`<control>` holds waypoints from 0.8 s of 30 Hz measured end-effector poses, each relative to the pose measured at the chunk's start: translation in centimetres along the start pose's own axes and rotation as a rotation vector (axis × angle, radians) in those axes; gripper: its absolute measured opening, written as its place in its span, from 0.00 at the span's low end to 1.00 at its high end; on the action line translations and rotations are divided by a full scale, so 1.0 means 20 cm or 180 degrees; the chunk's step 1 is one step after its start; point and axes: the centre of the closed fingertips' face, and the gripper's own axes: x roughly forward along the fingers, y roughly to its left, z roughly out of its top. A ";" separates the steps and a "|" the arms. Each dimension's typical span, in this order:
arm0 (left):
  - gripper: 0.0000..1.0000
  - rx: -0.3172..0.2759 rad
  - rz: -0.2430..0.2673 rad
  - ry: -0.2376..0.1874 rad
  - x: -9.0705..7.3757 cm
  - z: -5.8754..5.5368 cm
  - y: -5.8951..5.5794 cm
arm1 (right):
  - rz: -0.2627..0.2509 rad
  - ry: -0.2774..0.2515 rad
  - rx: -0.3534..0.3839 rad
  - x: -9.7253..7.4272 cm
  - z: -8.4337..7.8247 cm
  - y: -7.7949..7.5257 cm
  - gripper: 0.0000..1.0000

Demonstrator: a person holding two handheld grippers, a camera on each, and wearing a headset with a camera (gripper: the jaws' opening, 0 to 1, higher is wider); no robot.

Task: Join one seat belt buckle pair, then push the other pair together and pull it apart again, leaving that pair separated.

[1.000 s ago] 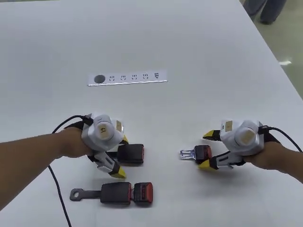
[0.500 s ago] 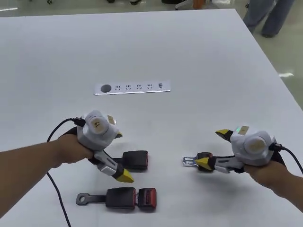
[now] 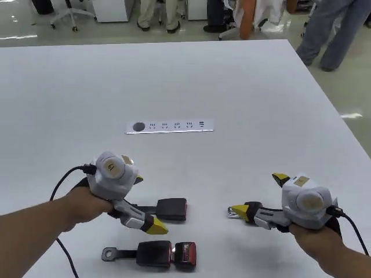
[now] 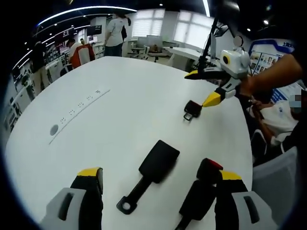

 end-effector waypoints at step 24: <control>1.00 -0.0588 0.0580 -0.0737 -0.40 -0.15 -0.17 | -0.0272 -0.0371 0.0100 -0.29 0.13 0.22 0.94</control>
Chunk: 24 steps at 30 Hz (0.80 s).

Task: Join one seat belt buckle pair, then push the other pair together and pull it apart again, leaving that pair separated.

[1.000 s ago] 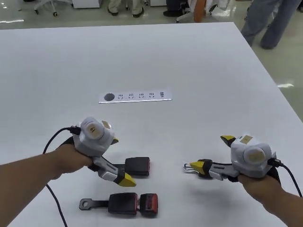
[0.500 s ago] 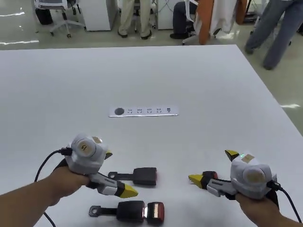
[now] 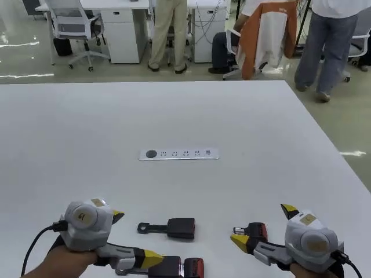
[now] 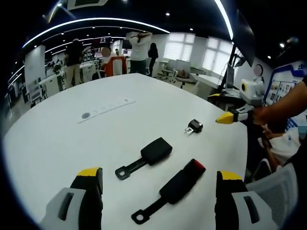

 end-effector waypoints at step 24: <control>1.00 -0.0171 0.0357 -0.0586 -0.38 -0.11 -0.02 | -0.0122 -0.0155 0.0046 -0.29 -0.03 0.17 0.99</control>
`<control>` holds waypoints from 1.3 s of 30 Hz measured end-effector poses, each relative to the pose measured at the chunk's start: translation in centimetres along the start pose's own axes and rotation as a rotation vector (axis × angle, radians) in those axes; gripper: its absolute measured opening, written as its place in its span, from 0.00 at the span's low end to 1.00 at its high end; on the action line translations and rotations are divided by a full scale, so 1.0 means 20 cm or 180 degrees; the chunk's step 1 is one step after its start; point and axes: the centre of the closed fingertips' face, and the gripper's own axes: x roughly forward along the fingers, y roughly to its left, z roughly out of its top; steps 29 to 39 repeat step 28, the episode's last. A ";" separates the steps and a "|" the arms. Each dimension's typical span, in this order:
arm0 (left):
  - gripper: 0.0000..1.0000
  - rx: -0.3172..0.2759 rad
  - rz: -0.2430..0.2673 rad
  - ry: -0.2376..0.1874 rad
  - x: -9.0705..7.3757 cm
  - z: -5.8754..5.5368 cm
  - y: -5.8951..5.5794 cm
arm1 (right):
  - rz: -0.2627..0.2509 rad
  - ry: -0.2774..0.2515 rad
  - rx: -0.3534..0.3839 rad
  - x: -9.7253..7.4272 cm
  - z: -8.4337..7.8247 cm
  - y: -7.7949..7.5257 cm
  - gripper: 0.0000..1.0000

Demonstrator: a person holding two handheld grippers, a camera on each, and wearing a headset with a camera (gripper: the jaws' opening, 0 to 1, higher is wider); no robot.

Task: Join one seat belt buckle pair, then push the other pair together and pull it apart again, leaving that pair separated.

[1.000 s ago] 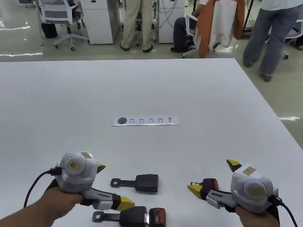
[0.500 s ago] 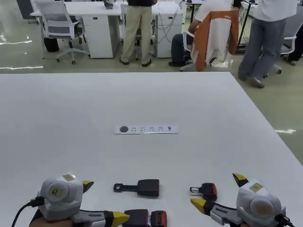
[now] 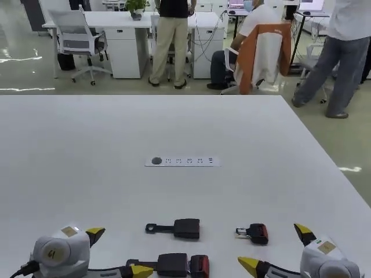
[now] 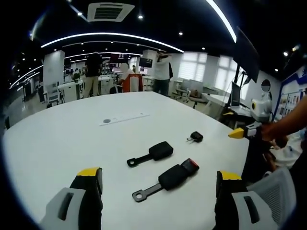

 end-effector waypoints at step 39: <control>1.00 -0.0030 0.0129 -0.0089 -0.18 -0.06 0.00 | -0.0054 -0.0033 0.0061 -0.08 -0.06 0.06 0.99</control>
